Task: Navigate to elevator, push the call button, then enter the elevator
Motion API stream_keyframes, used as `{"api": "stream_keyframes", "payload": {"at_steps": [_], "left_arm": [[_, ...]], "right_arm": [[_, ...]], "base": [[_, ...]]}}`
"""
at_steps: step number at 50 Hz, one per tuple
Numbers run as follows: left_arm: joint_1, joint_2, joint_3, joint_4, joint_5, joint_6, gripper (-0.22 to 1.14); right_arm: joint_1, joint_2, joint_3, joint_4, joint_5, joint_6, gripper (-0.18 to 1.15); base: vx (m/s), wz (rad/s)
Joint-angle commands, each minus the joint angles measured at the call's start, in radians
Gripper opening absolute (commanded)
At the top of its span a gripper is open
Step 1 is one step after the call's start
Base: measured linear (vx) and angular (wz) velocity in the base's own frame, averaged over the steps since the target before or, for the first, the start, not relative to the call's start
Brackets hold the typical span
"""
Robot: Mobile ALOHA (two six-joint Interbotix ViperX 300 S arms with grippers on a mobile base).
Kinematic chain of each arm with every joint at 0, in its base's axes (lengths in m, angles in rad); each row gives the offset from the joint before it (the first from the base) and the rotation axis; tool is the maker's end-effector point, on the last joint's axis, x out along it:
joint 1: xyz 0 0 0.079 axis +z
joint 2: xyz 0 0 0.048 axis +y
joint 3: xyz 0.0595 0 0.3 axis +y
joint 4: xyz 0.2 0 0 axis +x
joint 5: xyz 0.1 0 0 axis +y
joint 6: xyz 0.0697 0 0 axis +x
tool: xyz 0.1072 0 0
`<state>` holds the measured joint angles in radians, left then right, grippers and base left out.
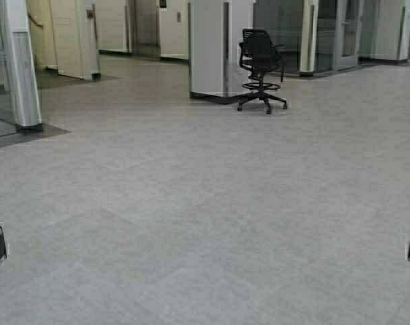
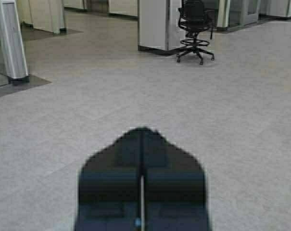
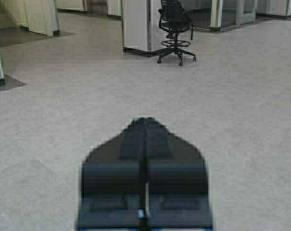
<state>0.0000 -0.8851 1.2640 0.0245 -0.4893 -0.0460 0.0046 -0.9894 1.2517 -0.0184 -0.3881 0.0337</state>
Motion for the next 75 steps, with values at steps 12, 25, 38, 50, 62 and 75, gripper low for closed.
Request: {"api": "stream_keyframes", "payload": {"at_steps": [12, 25, 38, 50, 62, 75], "left_arm": [[-0.002, 0.014, -0.017, 0.012, -0.023, 0.000, 0.03], [-0.002, 0.006, -0.031, 0.011, -0.023, 0.009, 0.03], [-0.002, 0.092, -0.078, 0.014, -0.011, 0.038, 0.03], [-0.002, 0.072, -0.067, 0.009, -0.017, 0.029, 0.03], [-0.002, -0.006, -0.043, 0.008, -0.018, 0.023, 0.03], [-0.002, 0.006, -0.054, 0.006, -0.018, 0.008, 0.03]], "right_arm": [[0.000, 0.008, -0.023, 0.002, -0.032, 0.002, 0.05], [0.000, 0.011, -0.028, 0.002, -0.037, 0.003, 0.05], [0.000, 0.043, -0.012, 0.002, -0.037, -0.005, 0.05], [0.003, 0.081, -0.077, 0.002, -0.034, -0.003, 0.05], [0.003, 0.127, -0.071, 0.003, -0.043, -0.003, 0.05], [0.003, 0.109, -0.077, 0.002, -0.075, 0.000, 0.05]], "base": [[0.66, 0.10], [0.72, 0.08], [0.71, 0.18], [0.70, 0.05], [0.69, -0.07], [0.69, 0.03]]}}
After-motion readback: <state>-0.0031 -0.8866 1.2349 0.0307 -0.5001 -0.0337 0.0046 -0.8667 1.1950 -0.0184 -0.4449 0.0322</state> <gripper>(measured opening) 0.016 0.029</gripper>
